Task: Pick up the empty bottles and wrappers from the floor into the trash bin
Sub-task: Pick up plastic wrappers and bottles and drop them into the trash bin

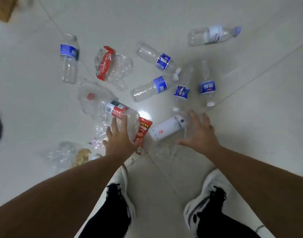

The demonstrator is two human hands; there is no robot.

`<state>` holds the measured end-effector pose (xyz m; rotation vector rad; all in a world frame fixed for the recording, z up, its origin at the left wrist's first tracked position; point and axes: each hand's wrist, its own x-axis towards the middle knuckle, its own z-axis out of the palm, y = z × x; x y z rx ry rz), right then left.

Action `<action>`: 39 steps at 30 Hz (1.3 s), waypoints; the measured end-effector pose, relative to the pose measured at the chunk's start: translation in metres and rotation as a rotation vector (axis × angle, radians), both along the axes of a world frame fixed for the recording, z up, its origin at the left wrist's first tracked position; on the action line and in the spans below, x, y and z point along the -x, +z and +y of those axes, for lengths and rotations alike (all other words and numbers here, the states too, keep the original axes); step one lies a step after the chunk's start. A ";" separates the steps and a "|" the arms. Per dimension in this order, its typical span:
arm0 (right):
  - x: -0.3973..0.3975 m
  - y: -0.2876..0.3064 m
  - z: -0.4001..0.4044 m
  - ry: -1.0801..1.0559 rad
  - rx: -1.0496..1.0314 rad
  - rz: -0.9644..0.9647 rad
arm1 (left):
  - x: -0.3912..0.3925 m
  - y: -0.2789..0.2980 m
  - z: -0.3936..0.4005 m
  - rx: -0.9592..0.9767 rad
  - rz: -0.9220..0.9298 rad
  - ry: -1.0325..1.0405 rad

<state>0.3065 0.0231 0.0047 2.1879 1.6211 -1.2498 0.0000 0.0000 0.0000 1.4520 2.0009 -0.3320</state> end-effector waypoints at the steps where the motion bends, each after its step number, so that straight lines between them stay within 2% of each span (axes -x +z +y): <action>1: 0.003 -0.020 -0.004 -0.014 -0.049 0.028 | 0.002 -0.019 -0.004 -0.010 -0.020 0.015; 3: 0.007 -0.054 -0.016 -0.074 -0.120 0.062 | 0.005 -0.047 -0.015 -0.102 -0.083 0.061; 5: 0.007 -0.077 -0.030 -0.122 -0.199 0.016 | 0.009 -0.060 -0.024 -0.208 -0.156 0.104; 8: 0.005 -0.071 -0.048 -0.236 -0.283 -0.017 | 0.009 -0.048 -0.033 -0.267 -0.133 0.142; 10: 0.003 -0.050 -0.055 -0.259 -0.270 -0.038 | 0.013 -0.025 -0.036 -0.233 -0.110 0.161; 14: -0.008 0.012 -0.060 -0.157 -0.212 -0.097 | 0.014 0.043 -0.038 -0.164 -0.108 0.110; 18: -0.018 0.079 -0.049 -0.142 -0.173 -0.073 | 0.012 0.109 -0.032 -0.176 -0.121 0.073; 21: -0.022 0.136 -0.033 -0.072 -0.293 -0.008 | 0.005 0.158 -0.024 -0.192 -0.109 0.092; 24: -0.026 0.194 -0.010 -0.137 -0.225 -0.032 | -0.004 0.205 -0.015 -0.201 -0.122 0.147; 29: -0.029 0.272 0.017 -0.179 -0.232 0.063 | -0.021 0.277 -0.018 -0.193 -0.117 0.300; 34: -0.024 0.311 0.032 -0.208 -0.162 0.073 | -0.026 0.315 -0.030 -0.152 -0.110 0.421; 39: -0.017 0.316 0.034 -0.067 -0.160 0.039 | -0.023 0.315 -0.026 -0.154 -0.147 0.470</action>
